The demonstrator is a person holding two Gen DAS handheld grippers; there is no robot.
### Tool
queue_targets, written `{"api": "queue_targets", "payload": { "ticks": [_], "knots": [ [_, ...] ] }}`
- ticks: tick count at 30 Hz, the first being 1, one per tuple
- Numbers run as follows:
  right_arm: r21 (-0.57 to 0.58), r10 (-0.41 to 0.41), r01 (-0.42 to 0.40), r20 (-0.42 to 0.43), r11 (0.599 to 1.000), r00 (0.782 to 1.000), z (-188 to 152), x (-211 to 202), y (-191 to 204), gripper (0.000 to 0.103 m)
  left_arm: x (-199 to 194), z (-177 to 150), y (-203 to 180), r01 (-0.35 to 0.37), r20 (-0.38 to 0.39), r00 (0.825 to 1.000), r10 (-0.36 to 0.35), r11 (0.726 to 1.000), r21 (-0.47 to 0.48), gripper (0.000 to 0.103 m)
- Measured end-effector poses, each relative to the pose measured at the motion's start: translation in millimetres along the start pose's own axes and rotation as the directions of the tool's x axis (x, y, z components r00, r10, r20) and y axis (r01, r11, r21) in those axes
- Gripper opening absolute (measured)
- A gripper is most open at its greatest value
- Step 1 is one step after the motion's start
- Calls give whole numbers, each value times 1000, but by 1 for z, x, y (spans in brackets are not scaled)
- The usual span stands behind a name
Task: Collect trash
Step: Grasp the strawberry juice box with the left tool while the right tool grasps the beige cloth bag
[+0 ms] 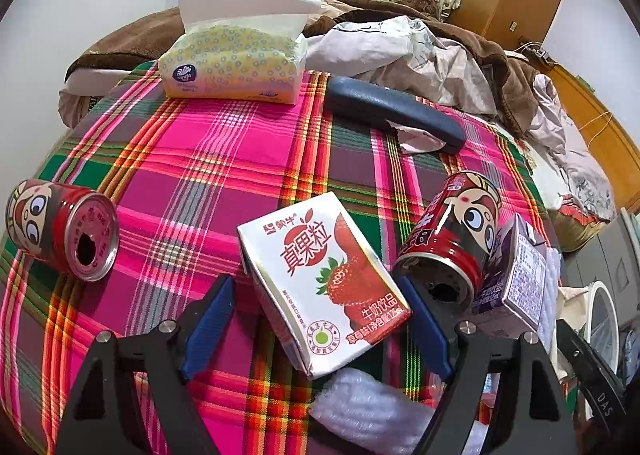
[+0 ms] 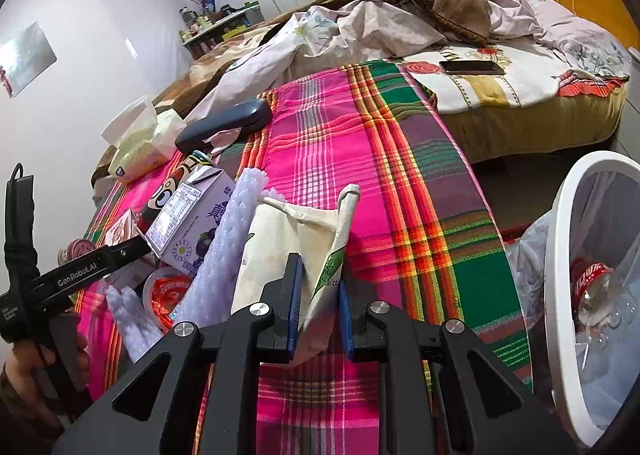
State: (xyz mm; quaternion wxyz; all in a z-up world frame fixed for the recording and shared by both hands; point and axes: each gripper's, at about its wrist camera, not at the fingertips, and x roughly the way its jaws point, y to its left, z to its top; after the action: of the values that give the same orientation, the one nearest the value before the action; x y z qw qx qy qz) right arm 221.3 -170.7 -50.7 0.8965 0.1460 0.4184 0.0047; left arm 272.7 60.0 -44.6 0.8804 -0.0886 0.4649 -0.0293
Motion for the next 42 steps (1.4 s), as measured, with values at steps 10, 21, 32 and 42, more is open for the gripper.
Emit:
{"api": "queue_targets", "payload": {
  "ticks": [10, 21, 32, 42],
  "knots": [
    [-4, -3, 3, 8, 1000, 1000, -1, -1, 1, 17, -6, 1, 4, -8, 32, 999, 8, 1000, -7, 72],
    [5, 1, -1, 37, 1000, 999, -2, -18, -3, 15, -35, -12, 8, 12, 75, 997, -13, 1000, 5, 59],
    [11, 0, 0, 39, 1000, 999, -5, -24, -5, 15, -29, -15, 7, -59, 64, 996, 58, 998, 24, 74],
    [16, -10, 9, 31, 1000, 999, -5, -21, -9, 15, -10, -6, 8, -57, 41, 998, 57, 998, 9, 60]
  ]
}}
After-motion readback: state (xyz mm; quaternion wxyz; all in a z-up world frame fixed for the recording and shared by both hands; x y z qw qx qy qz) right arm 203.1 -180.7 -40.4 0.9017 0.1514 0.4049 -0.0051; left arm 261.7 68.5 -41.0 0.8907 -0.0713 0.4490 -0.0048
